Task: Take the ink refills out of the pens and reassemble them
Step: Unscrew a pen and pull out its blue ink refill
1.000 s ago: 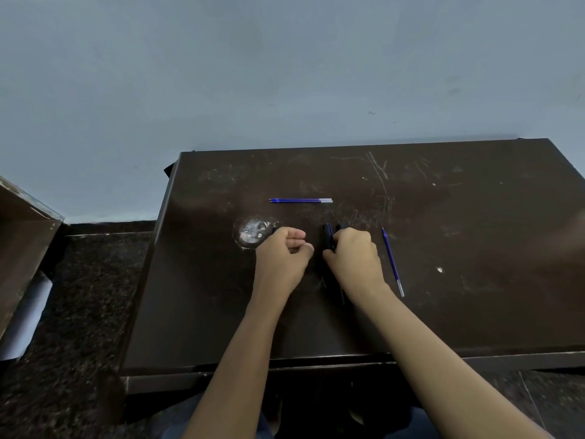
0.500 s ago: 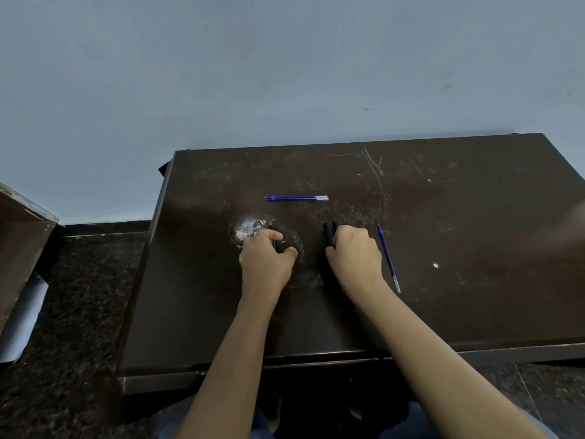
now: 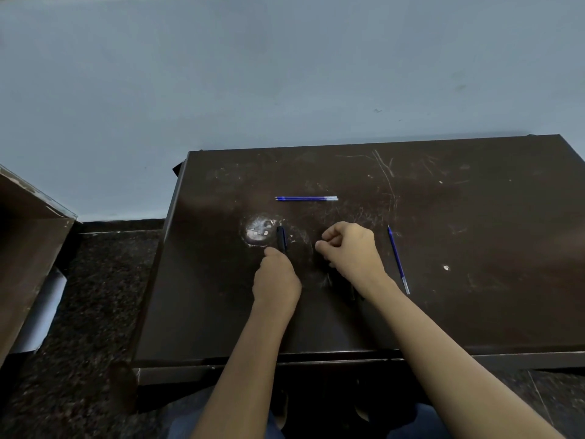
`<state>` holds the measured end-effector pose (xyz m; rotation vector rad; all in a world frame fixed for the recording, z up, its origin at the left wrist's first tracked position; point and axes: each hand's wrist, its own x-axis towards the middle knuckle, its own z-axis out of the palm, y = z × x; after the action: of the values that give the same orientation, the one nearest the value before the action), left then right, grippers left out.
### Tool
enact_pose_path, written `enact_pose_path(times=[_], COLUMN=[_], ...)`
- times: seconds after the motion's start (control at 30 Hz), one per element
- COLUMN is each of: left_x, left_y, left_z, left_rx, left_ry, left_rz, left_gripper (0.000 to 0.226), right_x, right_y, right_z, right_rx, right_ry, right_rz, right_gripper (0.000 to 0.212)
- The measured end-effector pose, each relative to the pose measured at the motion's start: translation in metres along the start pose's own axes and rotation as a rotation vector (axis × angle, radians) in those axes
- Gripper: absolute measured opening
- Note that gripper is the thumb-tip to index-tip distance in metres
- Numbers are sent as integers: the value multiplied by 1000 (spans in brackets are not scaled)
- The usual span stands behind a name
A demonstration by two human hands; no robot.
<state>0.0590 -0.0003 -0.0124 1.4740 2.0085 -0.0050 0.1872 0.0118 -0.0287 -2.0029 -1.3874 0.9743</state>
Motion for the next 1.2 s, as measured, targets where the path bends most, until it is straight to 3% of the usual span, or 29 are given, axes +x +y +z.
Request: enact_pose_path(times=[0.1, 0.2, 0.3, 0.37, 0.5, 0.57, 0.7, 0.87, 1.2], left_x=[0, 0, 2, 5, 10, 7, 3, 8, 5], left_y=[1, 0, 1, 2, 4, 7, 8, 8, 10], left_z=[-6, -3, 2, 6, 9, 7, 2, 3, -3], left_rx=[-19, -80, -121, -194, -345, -387, -431, -439, -443], left_ry=[-46, -21, -20, 30, 150, 184, 222, 167, 106], left_rz=[158, 406, 510, 545, 590, 620, 616, 525, 535], left_gripper=[35, 18, 19, 16, 3, 9, 20, 20, 20], right_x=[-2, 0, 5, 6, 2, 2, 1, 1, 1], right_y=[-9, -12, -8, -8, -14, -17, -22, -21, -22], right_z=[0, -3, -11, -14, -12, -13, -17, -15, -20], right_rx=[154, 208, 270, 379, 740, 829, 849, 872, 914], right_ry=[-102, -28, 38, -11, -160, -194, -242, -271, -306], right_rz=[39, 39, 48, 80, 151, 165, 149, 169, 169], right_gripper=[33, 32, 26, 26, 24, 26, 13, 14, 13])
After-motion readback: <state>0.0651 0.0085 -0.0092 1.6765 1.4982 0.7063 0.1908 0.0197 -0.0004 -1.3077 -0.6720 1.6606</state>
